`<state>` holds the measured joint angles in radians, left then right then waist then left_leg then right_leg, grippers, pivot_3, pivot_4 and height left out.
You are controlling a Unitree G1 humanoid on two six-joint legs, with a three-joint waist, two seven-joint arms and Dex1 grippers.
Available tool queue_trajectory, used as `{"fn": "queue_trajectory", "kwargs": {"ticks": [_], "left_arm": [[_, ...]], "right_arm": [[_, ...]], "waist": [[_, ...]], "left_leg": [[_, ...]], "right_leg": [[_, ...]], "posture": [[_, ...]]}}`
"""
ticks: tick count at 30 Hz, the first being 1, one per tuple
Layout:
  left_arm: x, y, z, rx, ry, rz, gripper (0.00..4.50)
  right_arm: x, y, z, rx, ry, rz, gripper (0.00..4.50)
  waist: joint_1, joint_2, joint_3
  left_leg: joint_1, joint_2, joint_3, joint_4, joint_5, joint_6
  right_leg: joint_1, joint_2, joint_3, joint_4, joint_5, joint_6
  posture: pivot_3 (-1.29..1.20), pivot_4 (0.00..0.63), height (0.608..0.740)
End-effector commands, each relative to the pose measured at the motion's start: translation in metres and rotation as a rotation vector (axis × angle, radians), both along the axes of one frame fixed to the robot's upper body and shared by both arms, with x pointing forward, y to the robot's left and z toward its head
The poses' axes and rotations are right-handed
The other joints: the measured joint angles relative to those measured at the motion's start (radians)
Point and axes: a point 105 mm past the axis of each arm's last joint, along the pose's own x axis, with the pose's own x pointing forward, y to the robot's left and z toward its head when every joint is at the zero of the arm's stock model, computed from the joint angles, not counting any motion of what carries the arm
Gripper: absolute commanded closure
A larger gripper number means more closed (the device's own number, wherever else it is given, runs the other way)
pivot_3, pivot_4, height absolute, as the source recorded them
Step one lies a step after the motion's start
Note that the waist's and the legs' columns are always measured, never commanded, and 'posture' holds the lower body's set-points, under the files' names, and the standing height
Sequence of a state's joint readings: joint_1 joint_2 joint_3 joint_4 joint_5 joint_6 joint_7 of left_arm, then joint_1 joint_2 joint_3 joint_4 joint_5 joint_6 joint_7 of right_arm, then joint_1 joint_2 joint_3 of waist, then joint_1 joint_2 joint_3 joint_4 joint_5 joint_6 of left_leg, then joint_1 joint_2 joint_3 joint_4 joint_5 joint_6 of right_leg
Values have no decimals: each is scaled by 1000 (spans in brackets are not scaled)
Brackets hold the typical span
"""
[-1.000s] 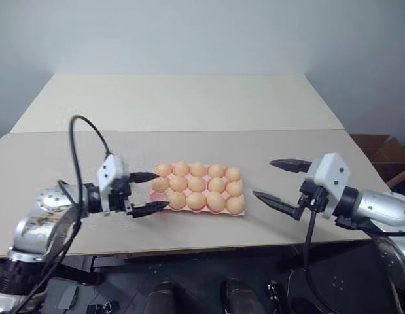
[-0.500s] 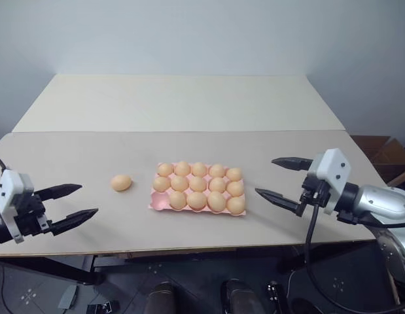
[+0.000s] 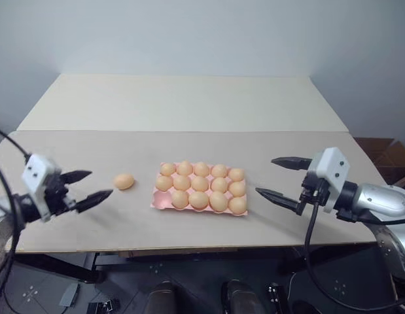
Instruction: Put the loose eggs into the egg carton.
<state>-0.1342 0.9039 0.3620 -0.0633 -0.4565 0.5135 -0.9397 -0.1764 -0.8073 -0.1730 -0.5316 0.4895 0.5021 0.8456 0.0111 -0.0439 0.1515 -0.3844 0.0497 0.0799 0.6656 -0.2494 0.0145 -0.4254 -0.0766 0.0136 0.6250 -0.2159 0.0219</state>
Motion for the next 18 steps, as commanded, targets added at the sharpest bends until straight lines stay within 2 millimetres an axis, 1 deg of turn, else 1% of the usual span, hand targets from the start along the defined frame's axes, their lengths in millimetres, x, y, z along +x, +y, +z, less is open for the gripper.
{"fn": "queue_trajectory", "kwargs": {"ticks": [1, 7, 10, 15, 16, 17, 18], "left_arm": [[22, 0, -12, 38, 42, 57, 31], [51, -10, -46, 70, 162, 83, 31], [57, -13, -53, 72, 182, 73, 672], [53, -17, -39, 42, 139, 11, 2350], [52, -17, -36, 50, 124, -1, 2621], [50, -18, -32, 55, 108, -19, 2745], [45, -23, -25, 51, 76, -64, 2757]], "right_arm": [[-2, 2, 11, -5, -60, 18, 0], [-4, 2, 16, -5, -77, 6, 0], [-5, 1, 18, -4, -86, -6, 0], [-8, 0, 21, 5, -98, -24, 0], [-9, 0, 21, 6, -99, -28, 0], [-10, 0, 21, 7, -99, -30, 0], [-11, 0, 21, 7, -100, -32, 0]], "waist": [[-3, 0, 0], [-6, 0, 0], [-6, -1, 0], [-5, 0, 0], [-5, 0, 0], [-5, 0, 0], [-6, 0, 0]], "left_leg": [[0, 0, 0, 0, 0, 0], [-2, 0, 0, 0, -1, 1], [-2, 0, 0, 0, -1, 1], [-2, 0, 0, 1, -1, 1], [-2, 0, 0, 1, -1, 1], [-2, 0, 0, 1, -1, 1], [-2, 0, 0, 1, -1, 1]], "right_leg": [[0, 0, 0, -1, 0, 0], [-1, 0, 0, -1, 0, 1], [-1, 0, 0, -1, 0, 1], [-1, 0, 0, 0, 0, 1], [-1, 0, 0, 0, 0, 1], [-1, 0, 0, 0, 0, 1], [-1, 0, 0, -1, 0, 1]], "posture": [[0, 150, 740], [0, 150, 740], [0, 150, 740], [0, 150, 740], [0, 150, 740], [0, 150, 740], [0, 150, 740]]}}
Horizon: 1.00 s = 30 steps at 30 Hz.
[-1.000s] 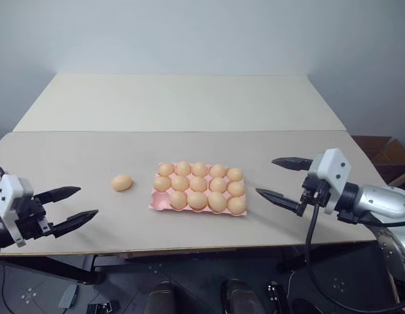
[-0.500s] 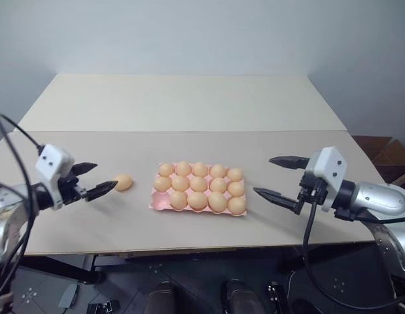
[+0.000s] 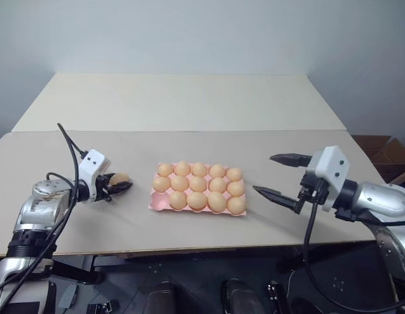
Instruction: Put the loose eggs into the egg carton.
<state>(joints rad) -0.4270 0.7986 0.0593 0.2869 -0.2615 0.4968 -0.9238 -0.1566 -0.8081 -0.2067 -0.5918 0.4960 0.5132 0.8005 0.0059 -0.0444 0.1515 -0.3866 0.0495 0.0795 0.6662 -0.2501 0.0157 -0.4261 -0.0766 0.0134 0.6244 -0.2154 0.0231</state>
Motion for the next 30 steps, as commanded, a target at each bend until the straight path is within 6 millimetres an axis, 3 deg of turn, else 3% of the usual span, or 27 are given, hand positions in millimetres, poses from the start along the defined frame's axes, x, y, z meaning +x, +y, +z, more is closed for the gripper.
{"fn": "queue_trajectory", "kwargs": {"ticks": [1, 3, 8, 13, 18, 26, 30], "left_arm": [[-13, -14, 38, -17, -142, -151, 2757], [-28, -31, 47, -42, -154, -272, 2757], [-51, -64, 44, -77, -122, -454, 2757], [-50, -83, 35, -97, -98, -501, 2757], [-51, -89, 26, -91, -56, -527, 2757], [-47, -95, 35, -102, -70, -551, 135], [-53, -79, 58, -136, -113, -518, 20]], "right_arm": [[-7, 0, 11, 4, -48, -6, 0], [-8, 0, 11, 7, -46, -9, 0], [-9, 2, 8, 6, -40, -14, 0], [-10, 2, 8, 9, -39, -19, 0], [-13, 3, 8, 11, -40, -22, 0], [-10, 3, 9, 19, -42, -32, 0], [-10, 4, 11, 25, -49, -29, 0]], "waist": [[-3, 0, 0], [-3, 0, 0], [1, 0, 0], [3, 0, 0], [2, 0, 0], [2, 0, 0], [-3, 0, 0]], "left_leg": [[0, 0, 0, 0, 0, 0], [-1, 0, 0, 0, 0, 0], [0, 0, 0, 0, 0, 0], [1, 0, 0, 2, 0, 0], [0, 0, 0, 2, 0, 0], [0, 0, -1, 2, 0, 0], [0, 0, -1, 2, 0, 0]], "right_leg": [[0, 0, 0, 0, 0, 0], [-1, 0, 0, 0, 0, 0], [0, 0, 0, 0, 0, 0], [1, 0, 0, 1, 0, 0], [1, 0, 0, 0, 0, 0], [1, 0, 0, 0, 0, 1], [0, 0, 0, 0, 0, 1]], "posture": [[0, 150, 740], [0, 150, 740], [0, 150, 740], [0, 150, 740], [0, 150, 740], [0, 150, 740], [0, 150, 740]]}}
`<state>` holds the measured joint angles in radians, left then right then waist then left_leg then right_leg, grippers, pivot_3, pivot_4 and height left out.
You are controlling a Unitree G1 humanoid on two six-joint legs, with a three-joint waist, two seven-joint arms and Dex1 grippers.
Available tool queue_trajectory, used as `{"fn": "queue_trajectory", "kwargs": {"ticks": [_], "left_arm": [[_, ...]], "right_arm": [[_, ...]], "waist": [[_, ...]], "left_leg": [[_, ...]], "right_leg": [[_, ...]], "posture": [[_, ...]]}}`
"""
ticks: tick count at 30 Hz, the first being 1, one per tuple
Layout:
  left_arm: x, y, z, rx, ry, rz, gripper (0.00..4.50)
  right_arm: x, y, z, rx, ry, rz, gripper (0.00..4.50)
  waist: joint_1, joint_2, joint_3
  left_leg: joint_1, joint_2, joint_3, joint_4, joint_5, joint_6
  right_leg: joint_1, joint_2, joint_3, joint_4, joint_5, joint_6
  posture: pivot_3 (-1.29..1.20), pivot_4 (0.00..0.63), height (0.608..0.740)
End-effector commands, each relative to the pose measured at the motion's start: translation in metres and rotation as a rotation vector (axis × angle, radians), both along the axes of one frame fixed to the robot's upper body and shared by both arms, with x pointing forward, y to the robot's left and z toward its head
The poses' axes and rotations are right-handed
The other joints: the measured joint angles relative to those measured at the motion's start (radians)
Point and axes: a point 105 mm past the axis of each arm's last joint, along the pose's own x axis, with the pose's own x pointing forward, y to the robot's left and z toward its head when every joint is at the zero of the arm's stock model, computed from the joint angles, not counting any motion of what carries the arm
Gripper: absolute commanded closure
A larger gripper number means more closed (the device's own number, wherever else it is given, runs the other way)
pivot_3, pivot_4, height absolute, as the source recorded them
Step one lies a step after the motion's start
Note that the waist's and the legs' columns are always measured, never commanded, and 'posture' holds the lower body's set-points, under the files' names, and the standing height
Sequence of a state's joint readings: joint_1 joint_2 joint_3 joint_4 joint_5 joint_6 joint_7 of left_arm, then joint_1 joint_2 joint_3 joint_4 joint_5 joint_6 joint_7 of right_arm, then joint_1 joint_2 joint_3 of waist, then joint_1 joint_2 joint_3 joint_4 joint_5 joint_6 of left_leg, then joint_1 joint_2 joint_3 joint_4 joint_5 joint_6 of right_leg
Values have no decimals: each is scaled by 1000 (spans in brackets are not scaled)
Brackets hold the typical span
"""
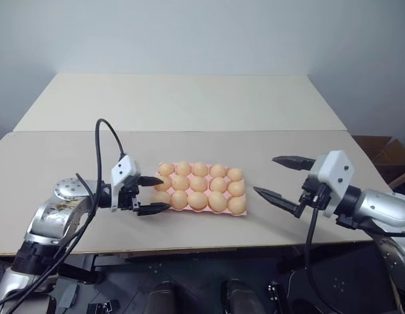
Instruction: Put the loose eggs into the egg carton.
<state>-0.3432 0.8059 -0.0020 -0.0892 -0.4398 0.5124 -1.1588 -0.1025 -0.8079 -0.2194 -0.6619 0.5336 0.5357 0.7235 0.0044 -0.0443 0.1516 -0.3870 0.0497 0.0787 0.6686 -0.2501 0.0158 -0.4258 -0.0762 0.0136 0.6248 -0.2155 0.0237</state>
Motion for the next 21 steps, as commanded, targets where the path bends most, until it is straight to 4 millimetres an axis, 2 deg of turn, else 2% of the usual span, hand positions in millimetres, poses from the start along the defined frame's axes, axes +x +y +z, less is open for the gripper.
{"fn": "queue_trajectory", "kwargs": {"ticks": [1, 6, 10, 16, 21], "left_arm": [[-5, 13, 33, -55, -68, 24, 20], [-15, 51, 46, -52, -106, 154, 20], [-25, 80, 43, -36, -115, 301, 20], [-41, 84, 35, -55, -113, 375, 20], [-43, 85, 35, -64, -131, 409, 20]], "right_arm": [[-3, 1, 12, -1, -50, 3, 0], [-2, 2, 12, 1, -51, 16, 0], [-1, 3, 11, 3, -46, 25, 0], [2, 4, 10, 6, -42, 35, 0], [4, 4, 9, 8, -39, 38, 0]], "waist": [[-2, 0, 0], [-11, 0, 0], [-12, 0, 0], [-7, 0, 0], [-1, 0, 0]], "left_leg": [[0, 0, 0, 0, 0, 0], [1, 0, 0, 0, 0, 0], [1, 0, 0, 0, 0, 0], [1, 0, 0, 0, 0, 0], [1, 1, 0, 0, 0, 0]], "right_leg": [[0, 0, 0, 0, 0, 0], [0, 0, 0, 0, 0, 0], [0, -1, 0, 0, 0, 0], [0, -1, 0, 0, 0, 0], [0, -1, 0, 0, 0, -1]], "posture": [[0, 150, 740], [0, 150, 740], [0, 150, 740], [0, 150, 740], [0, 150, 740]]}}
